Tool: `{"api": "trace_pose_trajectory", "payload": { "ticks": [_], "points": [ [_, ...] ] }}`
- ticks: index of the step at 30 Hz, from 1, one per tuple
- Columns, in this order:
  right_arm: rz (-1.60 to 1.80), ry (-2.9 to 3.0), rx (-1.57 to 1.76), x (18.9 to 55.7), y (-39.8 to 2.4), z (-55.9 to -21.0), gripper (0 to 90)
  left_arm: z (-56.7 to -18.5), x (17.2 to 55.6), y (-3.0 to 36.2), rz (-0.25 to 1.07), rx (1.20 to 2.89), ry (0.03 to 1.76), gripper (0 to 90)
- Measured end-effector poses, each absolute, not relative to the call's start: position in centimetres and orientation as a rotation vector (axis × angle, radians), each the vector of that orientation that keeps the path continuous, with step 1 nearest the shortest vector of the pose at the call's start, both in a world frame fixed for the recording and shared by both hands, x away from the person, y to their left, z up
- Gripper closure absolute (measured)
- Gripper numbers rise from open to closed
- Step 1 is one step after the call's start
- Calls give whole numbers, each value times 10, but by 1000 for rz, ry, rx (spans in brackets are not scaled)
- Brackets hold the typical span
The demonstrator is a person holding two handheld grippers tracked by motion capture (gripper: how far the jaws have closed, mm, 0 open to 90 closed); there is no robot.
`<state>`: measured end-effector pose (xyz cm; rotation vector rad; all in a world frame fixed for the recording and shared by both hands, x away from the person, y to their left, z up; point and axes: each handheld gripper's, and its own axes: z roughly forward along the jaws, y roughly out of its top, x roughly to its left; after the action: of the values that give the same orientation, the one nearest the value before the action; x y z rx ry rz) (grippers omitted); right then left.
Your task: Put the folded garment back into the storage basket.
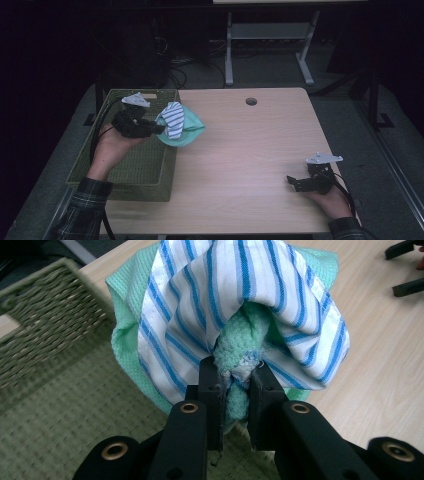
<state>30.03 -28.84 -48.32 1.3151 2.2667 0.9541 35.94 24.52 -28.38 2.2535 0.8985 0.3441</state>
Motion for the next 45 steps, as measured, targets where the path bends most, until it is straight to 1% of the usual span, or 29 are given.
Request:
{"api": "trace_pose_trajectory", "payload": {
  "ticks": [4,12,23,45],
  "points": [
    [954,2267,1315,300,-288,-483,22,-285,359,260,399,2247,947,786],
    [954,2266,1308,301,-289,-483,23,-292,358,290,430,2197,1059,786],
    [954,2267,1308,301,-289,-483,22,-310,359,320,461,2176,1176,786],
    [954,2267,1308,301,-289,-483,23,-362,372,329,412,2209,1262,786]
  ]
}}
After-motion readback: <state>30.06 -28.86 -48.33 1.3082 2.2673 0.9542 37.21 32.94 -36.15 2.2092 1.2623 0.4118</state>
